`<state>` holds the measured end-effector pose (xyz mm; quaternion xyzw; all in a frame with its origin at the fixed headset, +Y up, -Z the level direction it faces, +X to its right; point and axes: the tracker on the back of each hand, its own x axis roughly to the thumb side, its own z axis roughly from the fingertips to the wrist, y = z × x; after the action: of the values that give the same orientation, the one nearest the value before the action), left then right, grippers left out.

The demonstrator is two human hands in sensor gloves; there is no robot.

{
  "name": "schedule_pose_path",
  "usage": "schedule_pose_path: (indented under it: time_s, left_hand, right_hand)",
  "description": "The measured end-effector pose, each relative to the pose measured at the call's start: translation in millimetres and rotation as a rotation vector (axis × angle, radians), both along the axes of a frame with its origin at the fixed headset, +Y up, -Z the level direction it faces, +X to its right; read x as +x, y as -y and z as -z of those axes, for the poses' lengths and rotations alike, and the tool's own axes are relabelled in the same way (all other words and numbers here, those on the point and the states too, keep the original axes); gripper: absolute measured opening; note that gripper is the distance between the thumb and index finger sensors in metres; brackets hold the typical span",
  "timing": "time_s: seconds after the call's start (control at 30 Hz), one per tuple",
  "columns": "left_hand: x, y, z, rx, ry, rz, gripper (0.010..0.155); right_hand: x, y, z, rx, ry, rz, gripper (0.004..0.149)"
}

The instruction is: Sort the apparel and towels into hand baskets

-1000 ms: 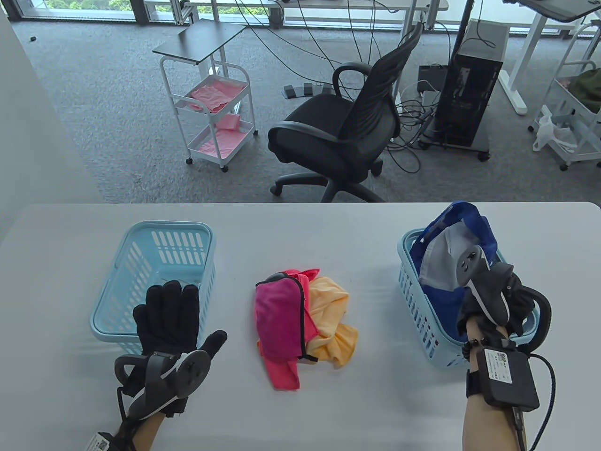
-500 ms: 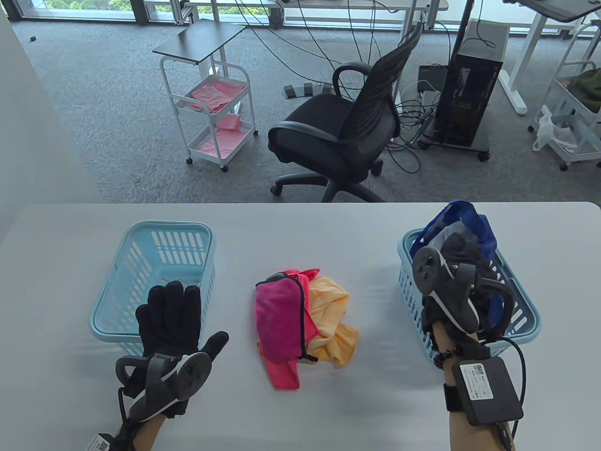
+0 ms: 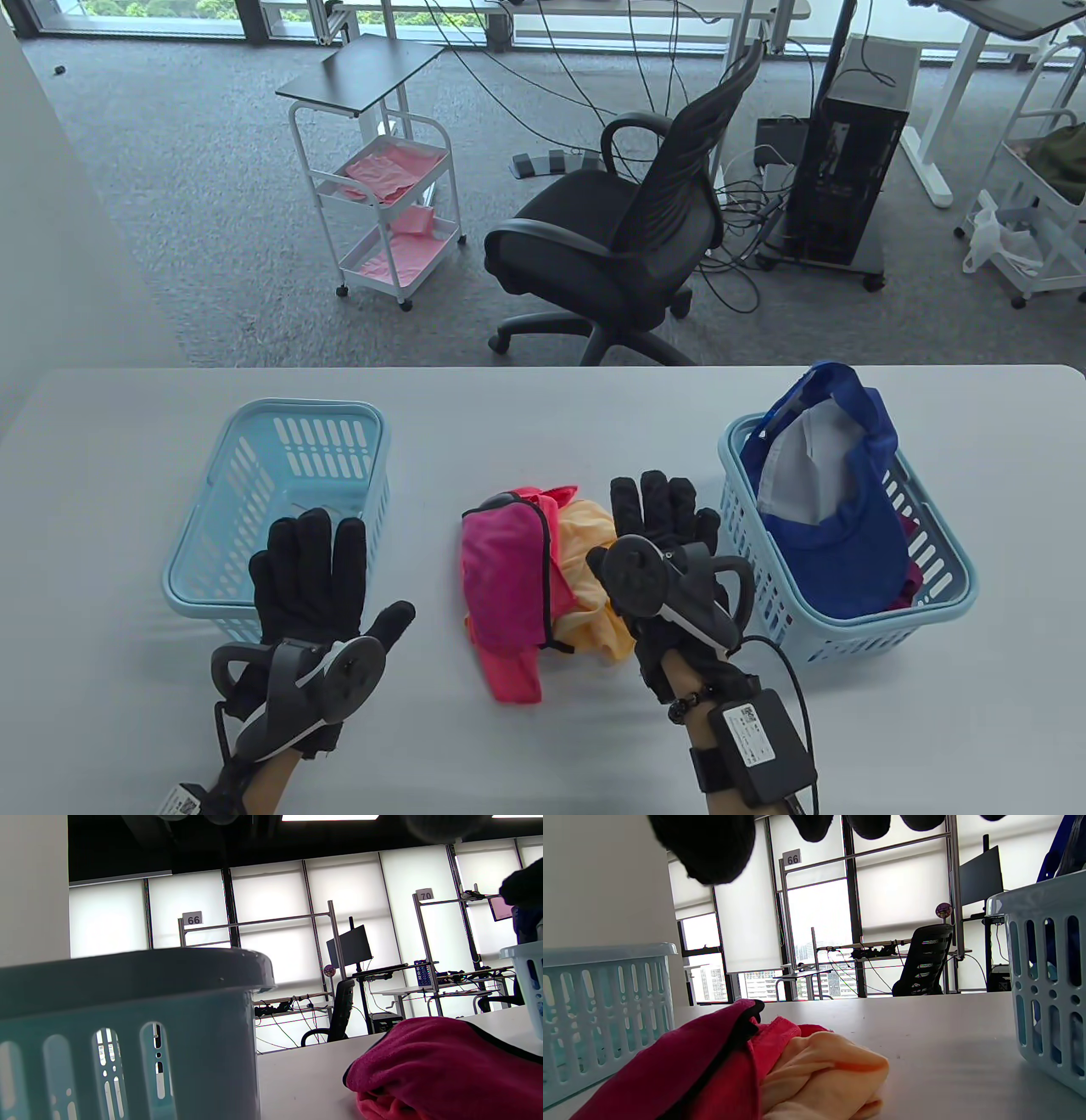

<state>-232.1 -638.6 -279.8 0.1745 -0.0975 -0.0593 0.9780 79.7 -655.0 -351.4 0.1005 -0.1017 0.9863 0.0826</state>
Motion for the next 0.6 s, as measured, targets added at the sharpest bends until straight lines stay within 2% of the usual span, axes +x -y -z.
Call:
schedule_pose_path:
  time_s: [0.13, 0.33, 0.6]
  left_hand:
    - [1.4, 0.6, -0.3, -0.004, 0.007, 0.003, 0.096]
    - [9.2, 3.7, -2.0, -0.021, 0.035, 0.014, 0.096]
    - [25.9, 5.6, -7.9, -0.035, 0.092, 0.019, 0.095]
  right_hand:
    - [-0.8, 17.9, -0.8, -0.047, -0.069, -0.027, 0.082]
    - [10.2, 13.6, -14.2, -0.099, -0.088, 0.015, 0.086]
    - [24.5, 10.7, -21.5, -0.074, -0.07, 0.091, 0.085]
